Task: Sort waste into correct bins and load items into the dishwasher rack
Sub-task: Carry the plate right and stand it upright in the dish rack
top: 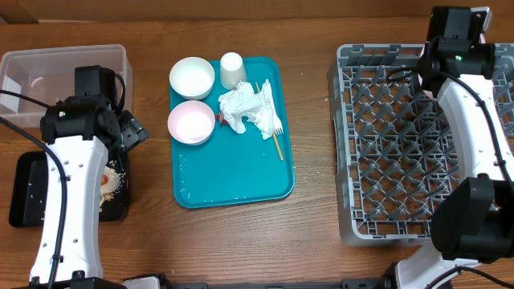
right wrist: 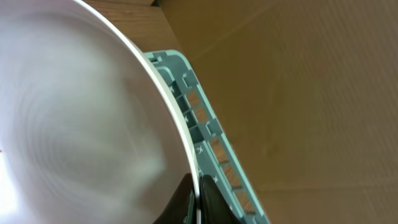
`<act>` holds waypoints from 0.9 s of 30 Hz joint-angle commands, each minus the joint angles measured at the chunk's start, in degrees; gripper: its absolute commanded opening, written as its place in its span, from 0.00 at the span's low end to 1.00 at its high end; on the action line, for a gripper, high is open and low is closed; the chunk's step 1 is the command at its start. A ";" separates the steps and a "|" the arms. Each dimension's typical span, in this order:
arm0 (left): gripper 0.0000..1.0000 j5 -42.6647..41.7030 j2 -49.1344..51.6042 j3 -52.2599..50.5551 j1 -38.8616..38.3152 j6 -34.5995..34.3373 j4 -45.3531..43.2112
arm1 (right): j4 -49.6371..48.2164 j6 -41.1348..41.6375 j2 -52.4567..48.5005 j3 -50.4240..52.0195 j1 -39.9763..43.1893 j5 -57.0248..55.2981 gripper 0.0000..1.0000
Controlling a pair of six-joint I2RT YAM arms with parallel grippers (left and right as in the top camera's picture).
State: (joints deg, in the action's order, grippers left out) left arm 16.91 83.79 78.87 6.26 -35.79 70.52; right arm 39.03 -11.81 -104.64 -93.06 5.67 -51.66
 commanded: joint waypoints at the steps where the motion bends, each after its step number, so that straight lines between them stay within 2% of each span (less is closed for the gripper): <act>1: 1.00 -0.04 -0.22 0.63 0.13 0.68 -0.07 | -2.23 -7.87 0.35 -1.03 0.70 0.87 0.04; 12: 1.00 -0.02 -0.22 0.63 0.13 0.68 -0.07 | -6.80 -10.93 0.35 -1.03 2.62 0.76 0.04; 19: 1.00 -0.04 -0.22 0.63 0.13 0.68 -0.07 | -1.66 -10.51 0.35 0.07 5.70 10.08 0.04; 27: 1.00 -0.02 -0.22 0.63 0.13 0.68 -0.07 | -2.73 -10.49 0.37 1.99 5.33 10.21 0.05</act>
State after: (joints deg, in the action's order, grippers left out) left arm 16.91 83.79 78.87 6.26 -35.79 70.52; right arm 36.91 -22.55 -104.64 -91.61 11.35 -42.39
